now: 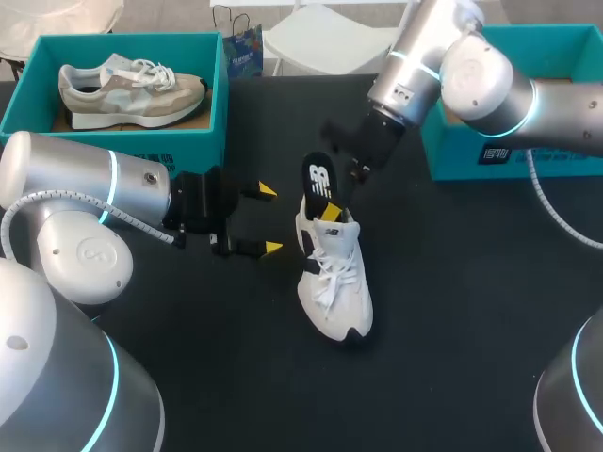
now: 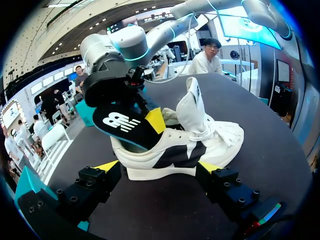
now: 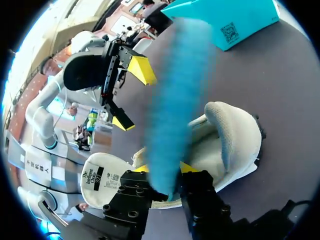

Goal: Take the shoe out of the shoebox, open the shoe tongue, remove and reinsert the insole, then place the shoe into the shoebox

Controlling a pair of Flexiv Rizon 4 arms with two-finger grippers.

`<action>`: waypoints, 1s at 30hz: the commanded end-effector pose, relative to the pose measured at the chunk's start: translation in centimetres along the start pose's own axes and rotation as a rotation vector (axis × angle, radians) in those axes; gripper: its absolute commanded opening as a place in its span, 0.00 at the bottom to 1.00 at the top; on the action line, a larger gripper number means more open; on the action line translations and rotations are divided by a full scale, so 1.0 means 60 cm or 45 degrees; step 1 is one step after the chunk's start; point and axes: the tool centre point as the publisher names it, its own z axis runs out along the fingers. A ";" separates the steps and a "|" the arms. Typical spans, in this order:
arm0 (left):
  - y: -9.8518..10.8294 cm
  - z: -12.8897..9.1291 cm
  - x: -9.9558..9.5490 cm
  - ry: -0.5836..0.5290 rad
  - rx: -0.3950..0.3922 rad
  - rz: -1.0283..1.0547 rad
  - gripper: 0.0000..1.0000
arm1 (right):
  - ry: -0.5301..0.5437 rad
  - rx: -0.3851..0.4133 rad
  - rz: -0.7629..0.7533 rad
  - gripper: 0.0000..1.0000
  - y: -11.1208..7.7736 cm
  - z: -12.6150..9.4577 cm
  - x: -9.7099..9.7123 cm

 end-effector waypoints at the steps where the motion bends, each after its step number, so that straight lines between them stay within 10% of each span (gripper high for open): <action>1: -0.001 0.002 -0.001 0.003 -0.005 0.000 1.00 | 0.006 0.006 0.006 0.05 0.001 0.006 -0.004; 26: -0.001 0.002 -0.001 0.003 -0.005 0.000 1.00 | 0.189 0.187 0.173 0.00 -0.050 0.055 0.024; 30: -0.001 0.002 -0.001 0.003 -0.005 0.000 1.00 | 0.123 0.167 0.147 0.36 -0.038 0.034 0.022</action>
